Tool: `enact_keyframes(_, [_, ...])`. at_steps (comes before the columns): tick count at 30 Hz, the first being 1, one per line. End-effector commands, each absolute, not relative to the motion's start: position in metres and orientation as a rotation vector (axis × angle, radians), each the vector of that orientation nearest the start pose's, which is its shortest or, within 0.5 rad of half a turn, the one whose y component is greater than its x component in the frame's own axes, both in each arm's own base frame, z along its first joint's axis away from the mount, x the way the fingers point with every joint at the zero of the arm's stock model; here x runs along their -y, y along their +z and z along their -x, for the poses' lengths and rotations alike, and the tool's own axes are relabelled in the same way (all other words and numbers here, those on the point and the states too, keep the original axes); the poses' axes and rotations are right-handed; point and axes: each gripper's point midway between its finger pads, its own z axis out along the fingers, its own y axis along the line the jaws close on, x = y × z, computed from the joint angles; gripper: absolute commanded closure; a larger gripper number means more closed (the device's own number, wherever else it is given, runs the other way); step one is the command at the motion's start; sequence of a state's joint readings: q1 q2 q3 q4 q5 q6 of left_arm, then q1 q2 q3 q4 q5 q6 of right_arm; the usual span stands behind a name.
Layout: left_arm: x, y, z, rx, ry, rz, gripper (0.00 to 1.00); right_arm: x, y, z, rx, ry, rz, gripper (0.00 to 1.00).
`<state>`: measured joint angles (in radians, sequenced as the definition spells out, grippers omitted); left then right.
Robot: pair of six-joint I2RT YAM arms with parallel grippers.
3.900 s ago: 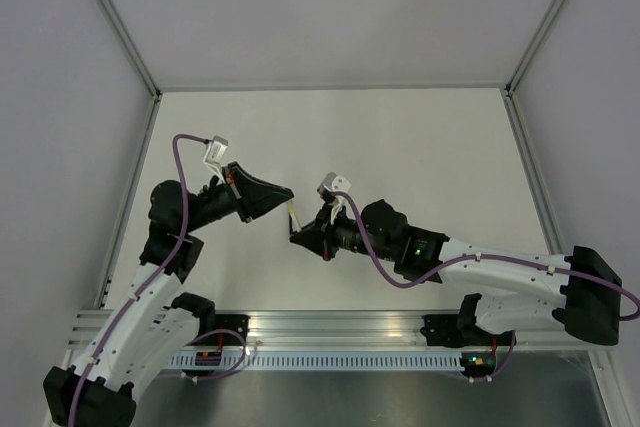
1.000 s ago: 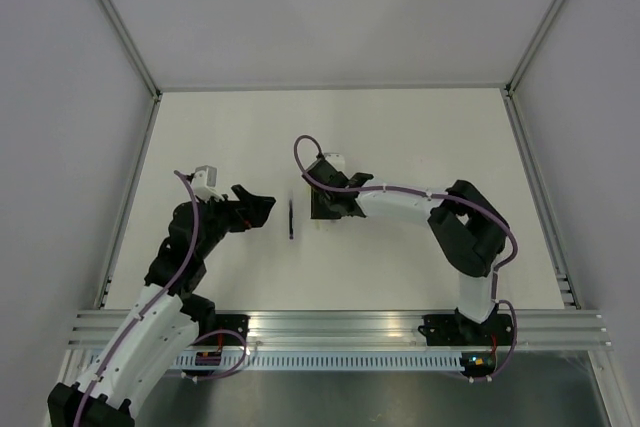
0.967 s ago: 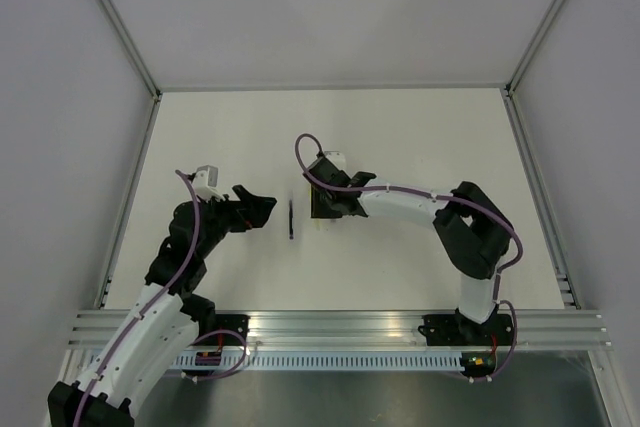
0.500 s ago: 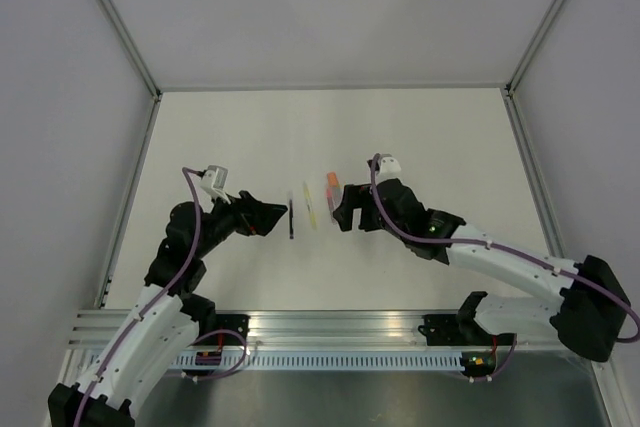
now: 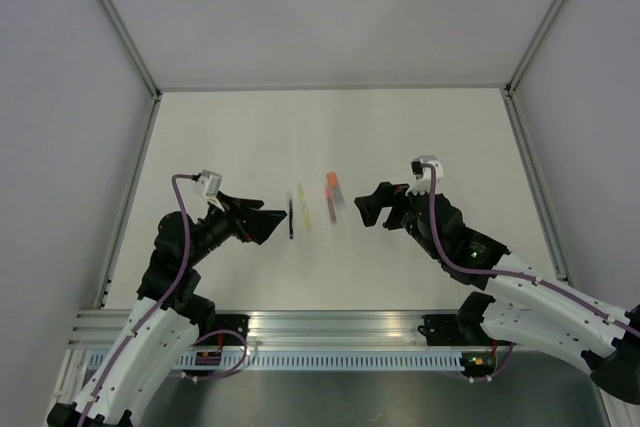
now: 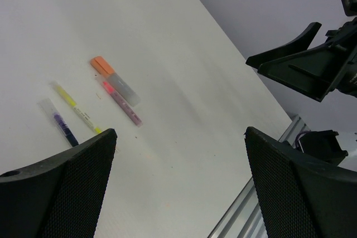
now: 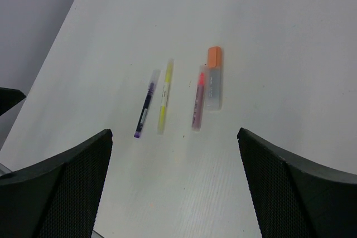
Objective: Insert the pens into the pen caps
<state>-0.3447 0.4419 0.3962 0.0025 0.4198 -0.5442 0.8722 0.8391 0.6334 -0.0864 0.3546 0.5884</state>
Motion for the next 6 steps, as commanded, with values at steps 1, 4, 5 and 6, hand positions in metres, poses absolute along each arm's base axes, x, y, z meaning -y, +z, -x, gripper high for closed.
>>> enact_keyframes(1, [0.1762, 0.2495, -0.2026, -1.641, -1.028, -0.246, 0.0, -0.2157, 0.2233, -0.2435, -1.857, 0.657, -0.006, 0.02])
enact_keyframes(4, [0.1789, 0.2502, -0.2, -1.638, -1.047, -0.264, 0.0, -0.2175, 0.2213, -0.244, -1.865, 0.651, 0.007, 0.02])
enact_keyframes(5, [0.1805, 0.2518, -0.1979, -1.632, -1.057, -0.279, 0.0, -0.2183, 0.2225, -0.2443, -1.865, 0.654, 0.008, 0.02])
enact_keyframes(6, [0.1804, 0.2533, -0.1975, -1.626, -1.06, -0.279, 0.0, -0.2199, 0.2226, -0.2448, -1.864, 0.655, 0.015, 0.02])
